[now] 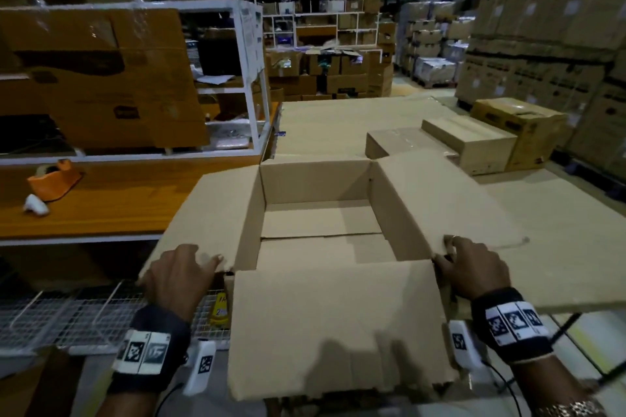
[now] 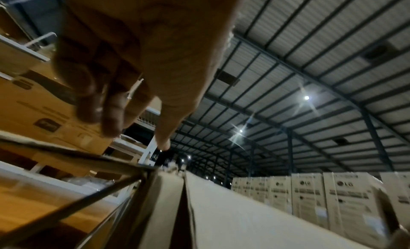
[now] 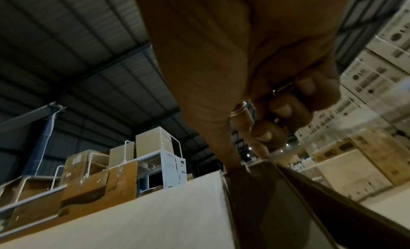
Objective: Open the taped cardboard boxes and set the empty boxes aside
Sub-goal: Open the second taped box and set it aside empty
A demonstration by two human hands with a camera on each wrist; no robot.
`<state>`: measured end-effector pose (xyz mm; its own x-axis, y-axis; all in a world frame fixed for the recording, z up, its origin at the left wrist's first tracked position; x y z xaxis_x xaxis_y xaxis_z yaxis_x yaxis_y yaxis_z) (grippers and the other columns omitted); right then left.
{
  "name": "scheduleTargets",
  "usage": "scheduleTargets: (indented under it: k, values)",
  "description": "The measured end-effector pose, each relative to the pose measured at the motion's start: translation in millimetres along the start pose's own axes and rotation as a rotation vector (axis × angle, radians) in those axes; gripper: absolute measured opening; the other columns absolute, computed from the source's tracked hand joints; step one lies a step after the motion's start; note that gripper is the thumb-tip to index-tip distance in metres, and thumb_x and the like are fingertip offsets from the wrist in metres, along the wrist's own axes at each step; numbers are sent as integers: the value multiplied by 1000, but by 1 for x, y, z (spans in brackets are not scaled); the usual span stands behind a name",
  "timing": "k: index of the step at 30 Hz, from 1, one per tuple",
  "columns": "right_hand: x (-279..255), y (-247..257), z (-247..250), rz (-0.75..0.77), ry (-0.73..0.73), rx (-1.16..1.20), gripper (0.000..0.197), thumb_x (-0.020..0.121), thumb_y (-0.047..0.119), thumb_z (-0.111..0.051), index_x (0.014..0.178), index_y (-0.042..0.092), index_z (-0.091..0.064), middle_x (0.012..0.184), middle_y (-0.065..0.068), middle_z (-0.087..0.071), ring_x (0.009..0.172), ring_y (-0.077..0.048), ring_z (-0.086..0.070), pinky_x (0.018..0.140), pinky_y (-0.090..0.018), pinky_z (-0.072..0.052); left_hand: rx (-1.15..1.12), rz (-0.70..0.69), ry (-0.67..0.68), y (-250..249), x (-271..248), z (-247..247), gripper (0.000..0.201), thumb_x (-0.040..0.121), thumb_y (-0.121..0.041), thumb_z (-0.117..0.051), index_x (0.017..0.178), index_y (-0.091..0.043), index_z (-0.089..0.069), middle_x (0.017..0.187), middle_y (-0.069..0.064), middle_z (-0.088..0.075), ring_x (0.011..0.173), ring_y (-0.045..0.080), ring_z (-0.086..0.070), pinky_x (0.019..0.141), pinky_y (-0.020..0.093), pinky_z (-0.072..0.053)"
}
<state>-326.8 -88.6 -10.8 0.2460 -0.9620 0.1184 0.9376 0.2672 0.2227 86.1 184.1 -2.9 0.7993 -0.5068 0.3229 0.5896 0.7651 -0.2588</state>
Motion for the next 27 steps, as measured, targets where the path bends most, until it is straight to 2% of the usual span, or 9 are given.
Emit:
scheduleTargets:
  k: [3, 5, 6, 8, 9, 12, 17, 22, 27]
  values:
    - [0, 15, 7, 78, -114, -65, 37, 90, 51, -61, 99, 18, -74, 101, -11, -72, 96, -34, -65, 76, -35, -51, 24, -221, -10, -22, 6, -5, 60, 82, -68, -64, 117, -19, -74, 108, 11, -72, 96, 27, -67, 84, 41, -51]
    - [2, 26, 2, 212, -177, -46, 50, 85, 62, -64, 106, 18, -77, 104, -12, -68, 98, -31, -61, 82, -38, -50, -14, -338, 103, -31, 4, -21, 82, 77, -85, -48, 132, -26, -65, 132, 9, -62, 119, 26, -58, 101, 49, -41]
    - [1, 30, -3, 252, -122, -7, 66, 80, 73, -61, 117, 21, -74, 116, -13, -65, 108, -31, -58, 91, -40, -49, -47, -361, 206, -33, 1, -30, 91, 74, -92, -39, 139, -32, -58, 148, 9, -50, 135, 28, -47, 110, 54, -32]
    - [-3, 34, -19, 304, 94, 56, 95, 66, 97, -43, 132, 32, -65, 143, -8, -53, 138, -32, -41, 113, -49, -35, -54, -355, 354, -36, -9, -43, 99, 67, -101, -30, 138, -39, -58, 167, 2, -20, 153, 30, -17, 119, 61, -11]
    - [-6, 36, -26, 343, 160, 62, 98, 63, 101, -36, 130, 35, -64, 147, -2, -51, 149, -30, -27, 120, -54, -22, -52, -343, 376, -36, -13, -46, 103, 63, -105, -27, 131, -37, -64, 170, -2, -11, 155, 31, -9, 120, 62, -6]
    - [-7, 36, -36, 379, 163, 149, 76, 63, 97, -49, 101, 34, -67, 139, 6, -58, 156, -19, -8, 123, -57, 1, -52, -309, 367, -36, -20, -45, 120, 50, -110, -22, 118, -26, -74, 170, -7, -4, 156, 31, -6, 122, 63, -7]
    - [4, 34, -40, 370, 172, 217, 83, 47, 103, -44, 79, 29, -62, 110, 17, -59, 143, -7, -34, 120, -52, 4, -87, -282, 342, -35, -22, -51, 129, 42, -112, -22, 113, -20, -76, 170, -7, -9, 155, 30, -12, 120, 63, -14]
    - [7, 33, -48, 404, 71, 264, 96, 41, 109, -30, 78, 27, -62, 93, 20, -60, 119, -6, -49, 118, -48, -1, -116, -260, 328, -32, -24, -54, 130, 38, -112, -22, 108, -19, -78, 170, -7, -12, 153, 32, -18, 118, 63, -20]
    - [3, 35, -49, 413, 64, 239, 86, 49, 107, -29, 80, 32, -58, 85, 16, -62, 102, -8, -56, 119, -51, -4, -97, -275, 368, -34, -23, -49, 124, 41, -112, -24, 108, -23, -77, 170, -2, -13, 152, 34, -20, 114, 62, -26]
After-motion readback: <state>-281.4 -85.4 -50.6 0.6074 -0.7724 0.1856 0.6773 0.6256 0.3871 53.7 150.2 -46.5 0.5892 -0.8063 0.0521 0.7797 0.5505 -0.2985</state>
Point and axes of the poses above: each hand's wrist, its own x-axis towards the middle knuckle, its own z-axis out of the back of the hand, y = z × x, the point moved 2 cm from there along x, towards the middle knuckle
